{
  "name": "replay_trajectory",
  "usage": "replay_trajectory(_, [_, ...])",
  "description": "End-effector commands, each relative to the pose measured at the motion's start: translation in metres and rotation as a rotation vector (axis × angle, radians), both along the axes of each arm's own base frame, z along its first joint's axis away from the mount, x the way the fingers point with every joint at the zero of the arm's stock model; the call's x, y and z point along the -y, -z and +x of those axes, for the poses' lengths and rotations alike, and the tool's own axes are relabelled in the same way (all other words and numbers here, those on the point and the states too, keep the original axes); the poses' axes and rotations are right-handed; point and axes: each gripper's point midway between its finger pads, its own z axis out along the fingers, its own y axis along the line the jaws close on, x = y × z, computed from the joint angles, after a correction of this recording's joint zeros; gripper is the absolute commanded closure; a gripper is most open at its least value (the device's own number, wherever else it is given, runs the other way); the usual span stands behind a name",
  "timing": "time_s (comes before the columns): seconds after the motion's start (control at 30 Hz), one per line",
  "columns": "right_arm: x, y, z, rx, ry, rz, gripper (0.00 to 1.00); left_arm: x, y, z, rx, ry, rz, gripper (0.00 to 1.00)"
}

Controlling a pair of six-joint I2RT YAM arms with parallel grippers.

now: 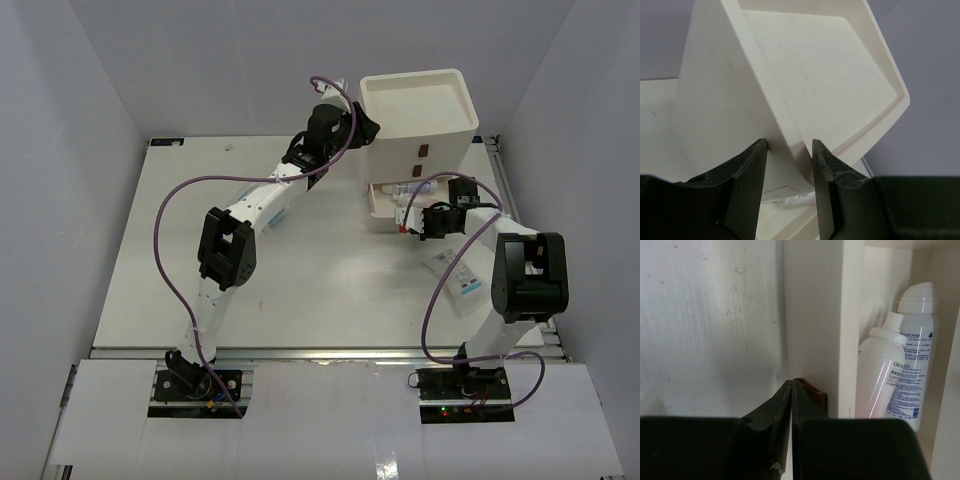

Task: Organize the makeup

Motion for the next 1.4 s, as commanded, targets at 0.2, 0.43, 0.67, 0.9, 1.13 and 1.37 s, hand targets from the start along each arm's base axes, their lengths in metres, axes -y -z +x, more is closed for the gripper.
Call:
replay_trajectory(0.2, [0.008, -0.018, 0.051, 0.094, 0.154, 0.010, 0.92, 0.012, 0.014, -0.036, -0.083, 0.135, 0.055, 0.51])
replay_trajectory(0.43, [0.019, -0.027, 0.086, 0.179, 0.251, -0.021, 0.92, 0.013, 0.020, -0.038, -0.100, 0.142, 0.051, 0.51])
replay_trajectory(0.67, [0.014, -0.034, 0.118, 0.255, 0.292, -0.030, 0.90, 0.017, 0.029, -0.040, -0.123, 0.154, 0.042, 0.51])
replay_trajectory(0.9, [0.004, -0.030, 0.148, 0.313, 0.365, -0.015, 0.82, 0.021, 0.033, -0.043, -0.136, 0.165, 0.040, 0.51])
replay_trajectory(1.13, [0.001, -0.029, 0.165, 0.356, 0.405, -0.023, 0.78, 0.020, 0.036, -0.043, -0.151, 0.158, 0.037, 0.51])
replay_trajectory(1.37, [-0.004, -0.039, 0.137, 0.268, 0.408, 0.047, 0.78, 0.017, 0.026, -0.041, -0.136, 0.139, 0.025, 0.50])
